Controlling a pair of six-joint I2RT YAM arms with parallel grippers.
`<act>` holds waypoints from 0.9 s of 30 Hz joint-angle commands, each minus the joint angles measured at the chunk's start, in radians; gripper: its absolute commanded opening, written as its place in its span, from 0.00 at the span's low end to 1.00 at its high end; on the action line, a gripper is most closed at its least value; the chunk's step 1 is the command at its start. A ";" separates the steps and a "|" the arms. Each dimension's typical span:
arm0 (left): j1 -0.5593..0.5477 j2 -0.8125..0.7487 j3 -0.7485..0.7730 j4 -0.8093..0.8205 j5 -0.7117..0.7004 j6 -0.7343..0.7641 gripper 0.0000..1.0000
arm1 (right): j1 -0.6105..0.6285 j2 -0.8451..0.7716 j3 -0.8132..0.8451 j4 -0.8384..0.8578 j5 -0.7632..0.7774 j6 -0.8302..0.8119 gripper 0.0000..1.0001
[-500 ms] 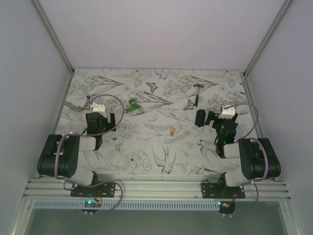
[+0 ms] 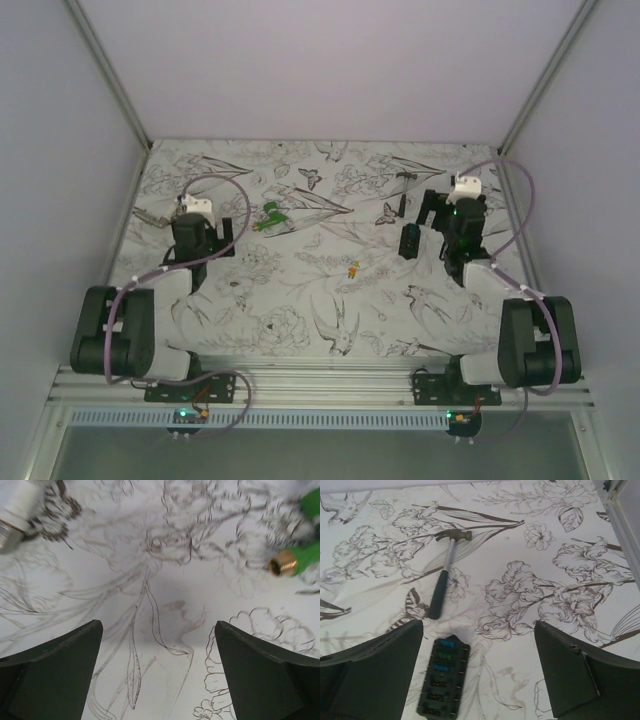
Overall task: Snap on the fuse box
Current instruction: Pick up the fuse box base from the center of the board.
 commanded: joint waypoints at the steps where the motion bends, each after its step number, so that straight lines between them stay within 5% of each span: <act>1: -0.003 -0.115 0.082 -0.230 -0.063 -0.089 1.00 | 0.041 0.021 0.174 -0.464 0.039 0.104 0.99; 10: -0.017 -0.208 0.235 -0.428 0.199 -0.397 1.00 | 0.150 0.208 0.355 -0.700 0.146 0.222 1.00; 27: -0.127 -0.085 0.325 -0.513 0.327 -0.449 1.00 | 0.181 0.398 0.460 -0.722 0.127 0.270 0.51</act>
